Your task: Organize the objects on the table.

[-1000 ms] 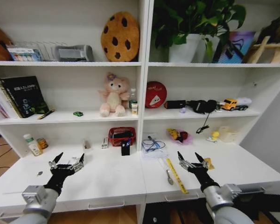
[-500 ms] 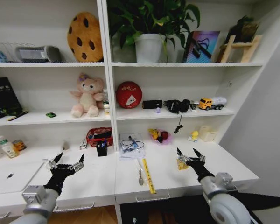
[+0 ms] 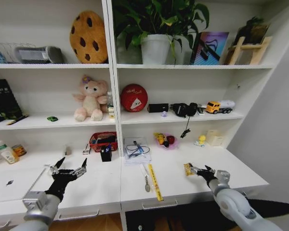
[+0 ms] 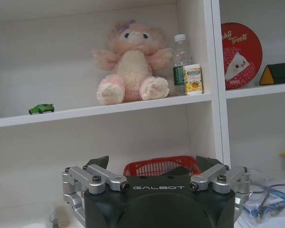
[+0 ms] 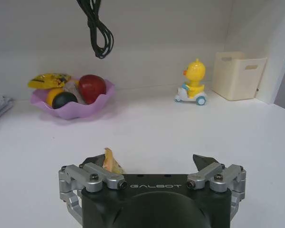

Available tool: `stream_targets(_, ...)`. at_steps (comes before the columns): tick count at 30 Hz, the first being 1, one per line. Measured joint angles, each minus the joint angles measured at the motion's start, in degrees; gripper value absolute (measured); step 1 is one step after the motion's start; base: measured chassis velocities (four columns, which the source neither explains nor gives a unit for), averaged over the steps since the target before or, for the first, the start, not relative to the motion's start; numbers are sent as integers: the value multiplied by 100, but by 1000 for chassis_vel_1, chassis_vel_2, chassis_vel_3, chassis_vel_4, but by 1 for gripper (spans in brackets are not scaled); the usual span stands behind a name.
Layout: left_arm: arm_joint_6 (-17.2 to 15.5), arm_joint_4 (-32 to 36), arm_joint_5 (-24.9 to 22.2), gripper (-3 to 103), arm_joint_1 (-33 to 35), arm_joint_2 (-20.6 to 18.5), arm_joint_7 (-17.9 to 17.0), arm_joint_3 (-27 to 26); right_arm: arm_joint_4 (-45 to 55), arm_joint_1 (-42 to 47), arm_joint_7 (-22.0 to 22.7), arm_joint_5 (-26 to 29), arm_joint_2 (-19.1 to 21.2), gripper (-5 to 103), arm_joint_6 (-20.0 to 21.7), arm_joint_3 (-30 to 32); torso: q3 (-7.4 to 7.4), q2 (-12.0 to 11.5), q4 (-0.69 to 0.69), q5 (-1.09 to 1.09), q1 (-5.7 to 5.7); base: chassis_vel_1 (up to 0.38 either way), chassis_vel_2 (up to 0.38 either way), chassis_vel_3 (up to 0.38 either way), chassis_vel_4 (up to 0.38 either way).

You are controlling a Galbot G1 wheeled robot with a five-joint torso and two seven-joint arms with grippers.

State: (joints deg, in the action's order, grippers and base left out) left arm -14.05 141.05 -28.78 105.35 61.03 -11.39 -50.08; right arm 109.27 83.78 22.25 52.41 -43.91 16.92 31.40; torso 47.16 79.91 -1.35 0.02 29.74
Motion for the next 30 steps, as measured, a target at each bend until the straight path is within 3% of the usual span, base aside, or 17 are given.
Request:
stream_targets(5, 0, 0, 0, 100, 0, 0, 0, 0, -233, -131, -364, -195, 31, 100, -96, -164, 0, 0, 1, -3, 0, 0, 0, 0, 0)
stream_targets(14, 0, 0, 0, 100, 0, 0, 0, 0, -610, -698, -598, -447, -79, 102, -182, -785, 0, 0, 2, -2, -1, 0, 0, 0, 0)
stream_targets(17, 0, 0, 0, 100, 0, 0, 0, 0, -784, -904, -602, -492, -114, 94, -213, -968, 0, 0, 2, -2, 0, 0, 0, 0, 0)
stream_targets(20, 0, 0, 0, 100, 0, 0, 0, 0, -955, -1129, -594, -579, -180, 78, -289, -1163, 0, 0, 3, -2, 0, 0, 0, 0, 0)
stream_targets(25, 0, 0, 0, 100, 0, 0, 0, 0, -976, -1152, -592, -615, -193, 67, -329, -1208, 0, 1, 1, -2, -1, 0, 0, 0, 0)
stream_targets(30, 0, 0, 0, 100, 0, 0, 0, 0, -999, -1099, -611, -622, -208, 45, -399, -1208, -1, 0, 1, -2, -1, 0, 0, 0, 0)
